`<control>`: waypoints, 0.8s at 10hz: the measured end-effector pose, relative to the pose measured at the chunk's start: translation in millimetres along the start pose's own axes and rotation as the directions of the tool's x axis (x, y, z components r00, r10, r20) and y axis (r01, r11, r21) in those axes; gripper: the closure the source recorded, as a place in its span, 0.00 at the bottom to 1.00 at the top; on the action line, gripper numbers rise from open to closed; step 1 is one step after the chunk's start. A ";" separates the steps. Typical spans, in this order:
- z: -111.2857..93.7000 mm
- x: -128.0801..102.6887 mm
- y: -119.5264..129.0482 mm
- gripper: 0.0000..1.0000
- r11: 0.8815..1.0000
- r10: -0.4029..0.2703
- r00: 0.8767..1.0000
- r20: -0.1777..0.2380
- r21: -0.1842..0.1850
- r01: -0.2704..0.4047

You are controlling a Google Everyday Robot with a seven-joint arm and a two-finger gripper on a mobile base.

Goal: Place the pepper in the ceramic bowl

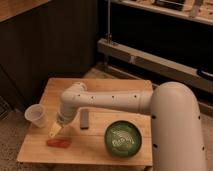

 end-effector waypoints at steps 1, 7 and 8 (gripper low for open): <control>2.7 1.2 -5.8 0.20 0.999 -0.028 0.999 0.016 -0.016 0.028; 20.3 -4.1 -9.9 0.20 0.990 -0.134 0.990 0.040 -0.046 0.135; 23.8 -4.5 -10.0 0.20 0.988 -0.153 0.988 0.033 -0.030 0.154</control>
